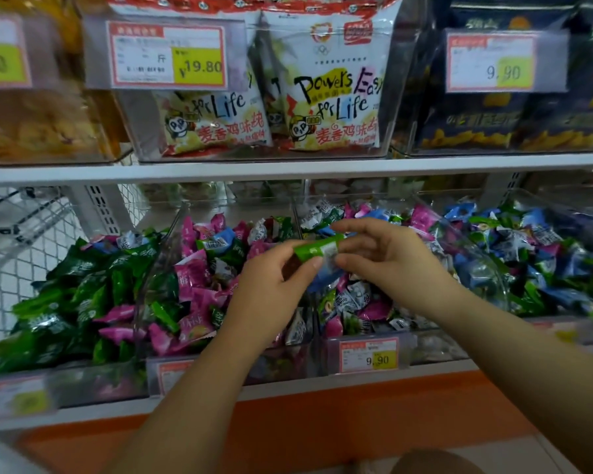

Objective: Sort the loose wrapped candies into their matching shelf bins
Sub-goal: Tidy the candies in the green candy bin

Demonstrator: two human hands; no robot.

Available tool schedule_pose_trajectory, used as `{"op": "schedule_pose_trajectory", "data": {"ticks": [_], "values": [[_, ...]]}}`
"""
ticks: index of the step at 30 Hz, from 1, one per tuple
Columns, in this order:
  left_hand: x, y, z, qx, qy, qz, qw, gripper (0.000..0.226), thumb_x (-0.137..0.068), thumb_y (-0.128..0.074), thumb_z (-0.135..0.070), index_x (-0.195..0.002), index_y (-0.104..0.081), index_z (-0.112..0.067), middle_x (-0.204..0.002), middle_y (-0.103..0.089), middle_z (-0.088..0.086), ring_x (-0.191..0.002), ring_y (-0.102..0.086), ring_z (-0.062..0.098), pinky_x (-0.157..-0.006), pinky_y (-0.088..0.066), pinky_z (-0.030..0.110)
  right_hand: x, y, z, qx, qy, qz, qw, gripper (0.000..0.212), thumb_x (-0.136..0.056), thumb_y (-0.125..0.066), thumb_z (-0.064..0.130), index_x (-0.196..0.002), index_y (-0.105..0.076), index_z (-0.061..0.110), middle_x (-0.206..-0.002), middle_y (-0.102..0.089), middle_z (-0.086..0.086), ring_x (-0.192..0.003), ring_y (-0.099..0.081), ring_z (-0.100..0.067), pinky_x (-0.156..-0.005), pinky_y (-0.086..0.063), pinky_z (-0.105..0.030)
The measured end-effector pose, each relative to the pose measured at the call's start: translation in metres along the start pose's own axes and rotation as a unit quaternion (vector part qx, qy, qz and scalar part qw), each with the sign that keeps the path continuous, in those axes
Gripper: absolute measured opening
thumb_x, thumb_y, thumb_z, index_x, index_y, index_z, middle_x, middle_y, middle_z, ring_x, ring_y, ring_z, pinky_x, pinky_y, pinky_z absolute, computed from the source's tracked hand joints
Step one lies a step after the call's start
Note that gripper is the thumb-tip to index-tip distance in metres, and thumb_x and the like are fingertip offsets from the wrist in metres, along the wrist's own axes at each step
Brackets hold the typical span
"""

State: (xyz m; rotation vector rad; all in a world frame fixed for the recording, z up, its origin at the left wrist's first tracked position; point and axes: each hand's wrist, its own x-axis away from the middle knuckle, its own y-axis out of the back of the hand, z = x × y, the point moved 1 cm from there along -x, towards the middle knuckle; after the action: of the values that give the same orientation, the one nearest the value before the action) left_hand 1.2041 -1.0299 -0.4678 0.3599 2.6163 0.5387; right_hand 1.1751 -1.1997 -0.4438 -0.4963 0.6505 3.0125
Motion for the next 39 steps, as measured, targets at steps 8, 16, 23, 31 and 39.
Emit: {"op": "schedule_pose_trajectory", "data": {"ticks": [8, 16, 23, 31, 39], "values": [[-0.003, 0.019, 0.014, 0.041, 0.059, -0.073, 0.995, 0.008, -0.093, -0.055, -0.033, -0.094, -0.063, -0.031, -0.089, -0.067, -0.010, -0.079, -0.060, 0.001, -0.069, -0.048, 0.018, -0.005, -0.020, -0.044, 0.355, 0.050, 0.170, 0.918, 0.029, -0.086, -0.067, 0.016, -0.115, -0.065, 0.017, -0.093, -0.054, 0.012, -0.075, -0.046, 0.003, -0.072, -0.042, -0.019], [-0.004, 0.018, 0.016, 0.019, 0.051, -0.071, 0.996, 0.014, -0.095, -0.052, -0.031, -0.105, -0.062, -0.027, -0.077, -0.062, -0.008, -0.062, -0.055, 0.009, -0.056, -0.041, 0.014, -0.010, 0.009, -0.029, 0.310, 0.068, 0.019, 0.948, 0.007, -0.086, -0.066, 0.022, -0.089, -0.068, 0.016, -0.096, -0.058, 0.005, -0.088, -0.053, -0.008, -0.077, -0.041, -0.011], [-0.005, 0.014, 0.014, 0.022, 0.055, -0.060, 0.996, 0.013, -0.095, -0.052, -0.029, -0.104, -0.061, -0.025, -0.083, -0.061, -0.011, -0.072, -0.056, -0.003, -0.057, -0.040, 0.006, -0.049, 0.010, -0.034, 0.217, -0.016, -0.051, 0.975, 0.009, -0.097, -0.050, 0.020, -0.092, -0.052, 0.013, -0.080, -0.055, -0.006, -0.064, -0.051, -0.020, -0.056, -0.040, -0.024], [-0.007, 0.021, 0.017, 0.024, 0.059, -0.064, 0.996, 0.010, -0.095, -0.052, -0.030, -0.102, -0.060, -0.029, -0.082, -0.061, -0.012, -0.069, -0.056, -0.003, -0.057, -0.041, 0.008, -0.030, 0.001, -0.038, 0.333, -0.025, 0.134, 0.933, 0.025, -0.099, -0.047, 0.023, -0.078, -0.036, 0.032, -0.063, -0.042, 0.002, -0.054, -0.039, -0.012, -0.052, -0.030, -0.027], [-0.009, 0.022, 0.016, 0.041, 0.057, -0.071, 0.995, 0.014, -0.095, -0.053, -0.029, -0.104, -0.063, -0.026, -0.082, -0.060, -0.016, -0.069, -0.055, -0.009, -0.059, -0.040, 0.004, -0.039, 0.014, -0.022, 0.256, -0.002, -0.056, 0.965, 0.011, -0.096, -0.052, 0.023, -0.087, -0.052, 0.017, -0.070, -0.056, -0.008, -0.060, -0.051, -0.023, -0.055, -0.040, -0.032]]}}
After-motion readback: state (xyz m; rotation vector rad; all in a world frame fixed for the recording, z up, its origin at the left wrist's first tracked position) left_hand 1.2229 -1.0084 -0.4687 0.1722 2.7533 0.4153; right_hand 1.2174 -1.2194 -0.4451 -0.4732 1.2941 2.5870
